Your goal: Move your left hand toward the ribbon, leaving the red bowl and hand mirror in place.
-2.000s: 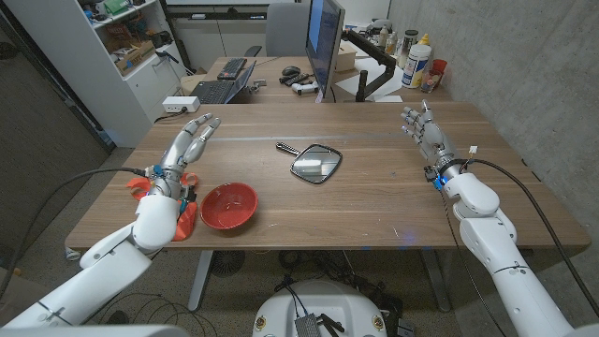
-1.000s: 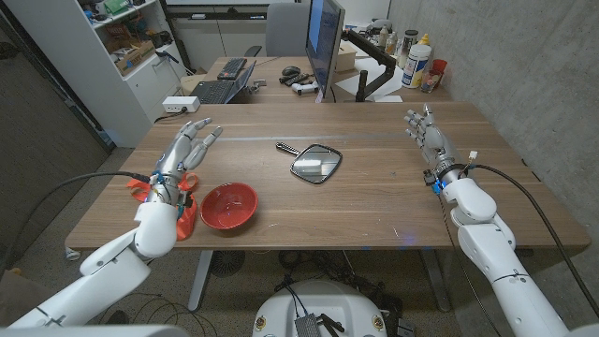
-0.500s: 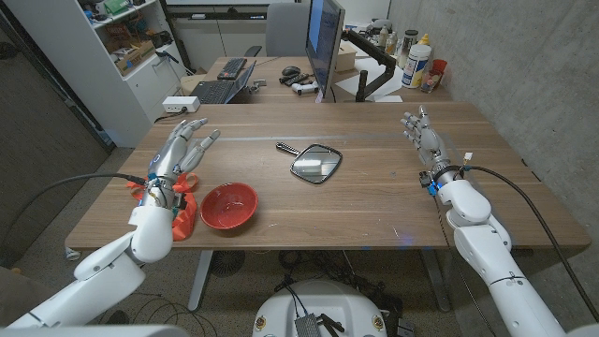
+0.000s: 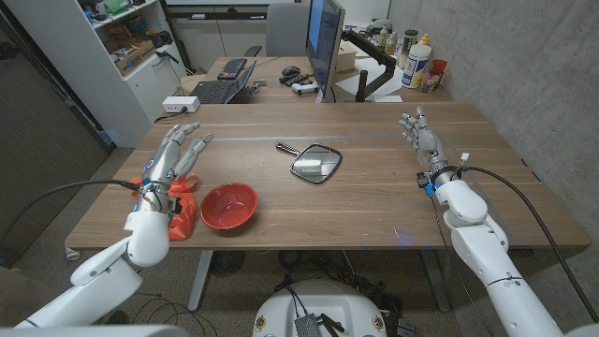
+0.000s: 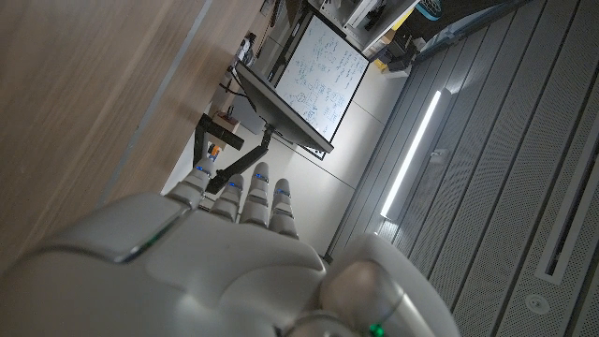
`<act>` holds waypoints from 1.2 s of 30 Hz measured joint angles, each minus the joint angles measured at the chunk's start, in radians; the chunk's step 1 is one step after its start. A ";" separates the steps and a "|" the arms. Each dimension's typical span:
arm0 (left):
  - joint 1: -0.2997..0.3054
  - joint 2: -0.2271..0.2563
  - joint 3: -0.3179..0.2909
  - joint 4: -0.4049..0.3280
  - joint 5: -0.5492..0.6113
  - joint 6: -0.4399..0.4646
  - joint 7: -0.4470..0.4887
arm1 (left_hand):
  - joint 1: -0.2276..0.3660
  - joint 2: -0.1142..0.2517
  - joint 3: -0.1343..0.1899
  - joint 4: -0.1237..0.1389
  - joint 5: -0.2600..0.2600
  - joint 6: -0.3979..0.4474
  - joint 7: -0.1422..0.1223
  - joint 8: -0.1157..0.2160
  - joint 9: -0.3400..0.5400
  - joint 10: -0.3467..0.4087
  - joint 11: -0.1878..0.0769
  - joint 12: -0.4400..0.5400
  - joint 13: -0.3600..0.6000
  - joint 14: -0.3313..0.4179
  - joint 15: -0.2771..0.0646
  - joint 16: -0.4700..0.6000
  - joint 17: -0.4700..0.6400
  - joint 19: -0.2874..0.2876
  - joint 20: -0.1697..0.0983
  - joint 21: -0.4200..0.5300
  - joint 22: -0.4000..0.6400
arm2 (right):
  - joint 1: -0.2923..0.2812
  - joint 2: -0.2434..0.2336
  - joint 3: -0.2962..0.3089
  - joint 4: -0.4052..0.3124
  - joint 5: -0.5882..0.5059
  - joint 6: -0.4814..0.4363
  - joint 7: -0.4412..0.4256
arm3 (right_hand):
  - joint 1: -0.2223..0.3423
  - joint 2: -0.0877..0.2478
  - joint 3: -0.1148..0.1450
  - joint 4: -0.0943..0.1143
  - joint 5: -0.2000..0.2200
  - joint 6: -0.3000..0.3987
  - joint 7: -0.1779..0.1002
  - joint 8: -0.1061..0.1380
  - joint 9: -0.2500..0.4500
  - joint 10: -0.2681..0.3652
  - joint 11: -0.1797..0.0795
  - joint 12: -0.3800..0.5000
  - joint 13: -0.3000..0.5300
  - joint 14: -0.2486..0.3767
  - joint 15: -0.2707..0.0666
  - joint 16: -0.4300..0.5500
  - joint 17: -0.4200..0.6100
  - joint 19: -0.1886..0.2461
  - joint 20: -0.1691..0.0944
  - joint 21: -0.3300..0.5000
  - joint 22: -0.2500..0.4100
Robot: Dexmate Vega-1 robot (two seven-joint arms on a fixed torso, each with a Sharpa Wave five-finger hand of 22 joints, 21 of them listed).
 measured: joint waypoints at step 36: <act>0.041 -0.015 -0.019 0.033 0.017 -0.062 0.024 | 0.000 0.000 -0.007 -0.007 -0.004 0.000 0.000 0.000 0.000 0.000 0.000 0.000 0.000 0.000 0.000 0.000 0.000 0.000 0.000 0.000 0.000 | -0.006 -0.004 -0.037 0.008 -0.020 0.014 -0.022 | 0.008 0.002 0.000 0.000 0.000 0.016 0.009 0.000 0.000 0.014 -0.022 0.000 0.000 -0.003 -0.039 -0.004 -0.005 0.007 -0.060 0.000 0.000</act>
